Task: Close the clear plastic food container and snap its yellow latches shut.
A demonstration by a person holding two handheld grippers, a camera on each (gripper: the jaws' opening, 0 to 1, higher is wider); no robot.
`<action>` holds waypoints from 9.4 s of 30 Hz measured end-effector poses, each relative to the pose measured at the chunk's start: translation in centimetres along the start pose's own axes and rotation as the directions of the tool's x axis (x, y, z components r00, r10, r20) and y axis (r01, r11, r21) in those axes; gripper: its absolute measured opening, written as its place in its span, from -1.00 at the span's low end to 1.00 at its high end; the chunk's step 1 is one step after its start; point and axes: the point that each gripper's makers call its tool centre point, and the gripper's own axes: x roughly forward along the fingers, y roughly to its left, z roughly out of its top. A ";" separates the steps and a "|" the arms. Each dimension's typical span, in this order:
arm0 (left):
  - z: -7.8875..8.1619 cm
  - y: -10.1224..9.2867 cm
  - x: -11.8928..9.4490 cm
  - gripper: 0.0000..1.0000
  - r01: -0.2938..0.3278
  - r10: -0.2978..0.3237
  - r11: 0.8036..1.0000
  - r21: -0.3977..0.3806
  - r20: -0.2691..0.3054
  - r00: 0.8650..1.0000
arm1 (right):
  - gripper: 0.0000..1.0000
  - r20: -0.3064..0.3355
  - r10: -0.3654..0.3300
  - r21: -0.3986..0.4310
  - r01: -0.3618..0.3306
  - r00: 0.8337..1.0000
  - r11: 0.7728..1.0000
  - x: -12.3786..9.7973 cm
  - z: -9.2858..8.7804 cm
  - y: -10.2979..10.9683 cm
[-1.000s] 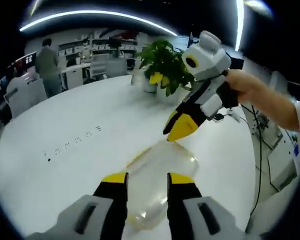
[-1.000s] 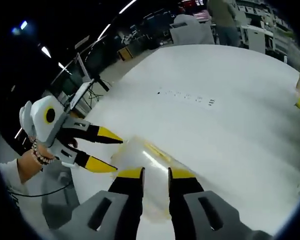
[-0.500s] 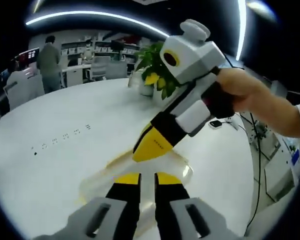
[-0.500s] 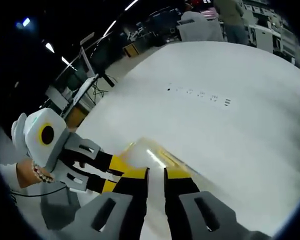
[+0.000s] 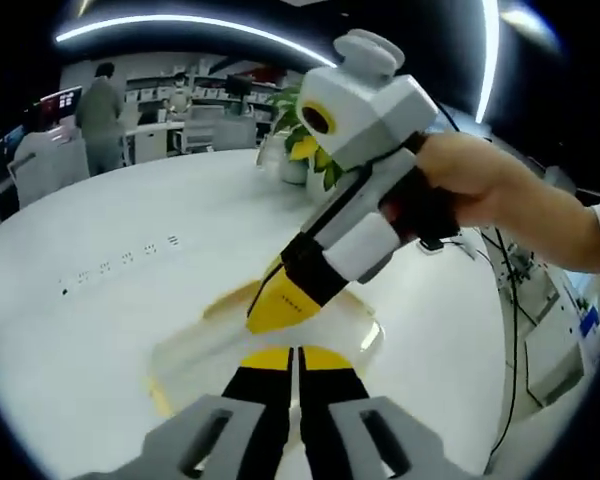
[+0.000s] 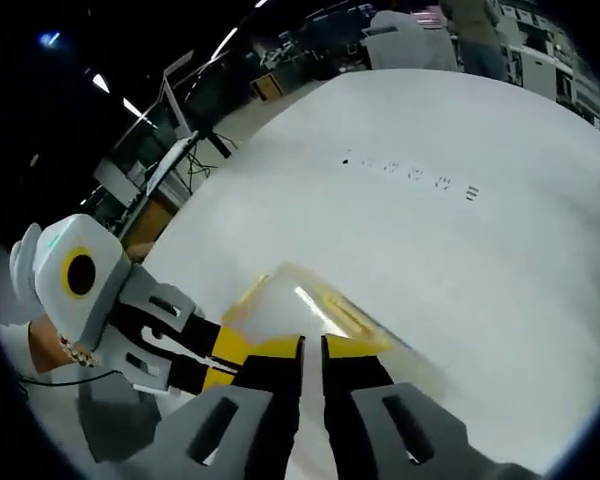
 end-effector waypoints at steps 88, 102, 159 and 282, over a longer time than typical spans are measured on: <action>-2.9 -4.4 -1.4 -1.00 0.092 -0.096 0.990 -0.107 -0.028 0.995 | -1.00 -0.043 -0.216 -0.450 0.175 0.975 0.876 -1.5 -1.7 -1.2; 1.0 -3.5 -2.7 -0.78 0.064 -0.071 0.992 0.107 0.062 0.996 | -1.00 -0.089 -0.195 -0.497 0.126 0.977 0.858 -1.0 -1.1 -0.4; -3.5 -1.6 -0.5 -0.40 0.042 0.116 0.732 0.680 -0.185 0.976 | -0.12 -0.631 -0.189 -0.604 -0.323 0.752 0.729 0.3 -2.8 -1.1; -8.7 11.1 -8.0 -0.50 -0.407 0.414 0.909 -0.090 0.068 0.908 | -0.13 0.377 -0.044 -0.402 0.207 0.925 0.892 5.9 -4.4 -0.9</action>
